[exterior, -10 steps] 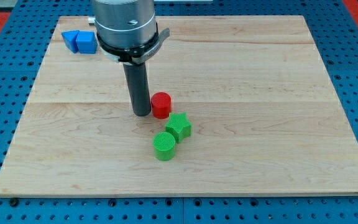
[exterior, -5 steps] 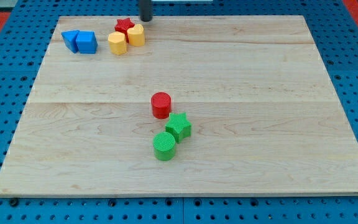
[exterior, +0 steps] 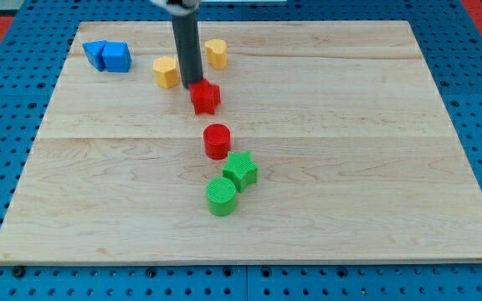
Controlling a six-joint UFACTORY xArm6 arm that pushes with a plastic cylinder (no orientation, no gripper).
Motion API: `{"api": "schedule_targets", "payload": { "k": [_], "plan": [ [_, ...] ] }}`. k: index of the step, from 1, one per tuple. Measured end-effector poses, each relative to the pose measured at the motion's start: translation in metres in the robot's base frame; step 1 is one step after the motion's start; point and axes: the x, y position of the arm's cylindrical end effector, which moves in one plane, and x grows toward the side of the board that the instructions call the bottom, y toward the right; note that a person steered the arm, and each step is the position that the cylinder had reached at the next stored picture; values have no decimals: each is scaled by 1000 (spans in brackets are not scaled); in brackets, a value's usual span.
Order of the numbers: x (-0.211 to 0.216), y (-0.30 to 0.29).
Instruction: Push red star into the red circle
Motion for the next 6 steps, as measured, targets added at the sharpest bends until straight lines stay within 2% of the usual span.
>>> {"api": "schedule_targets", "payload": {
  "k": [1, 2, 3, 4, 5, 6],
  "plan": [
    [-14, 15],
    [0, 31],
    [45, 31],
    [24, 52],
    [-13, -8],
    [-46, -42]
  ]
}}
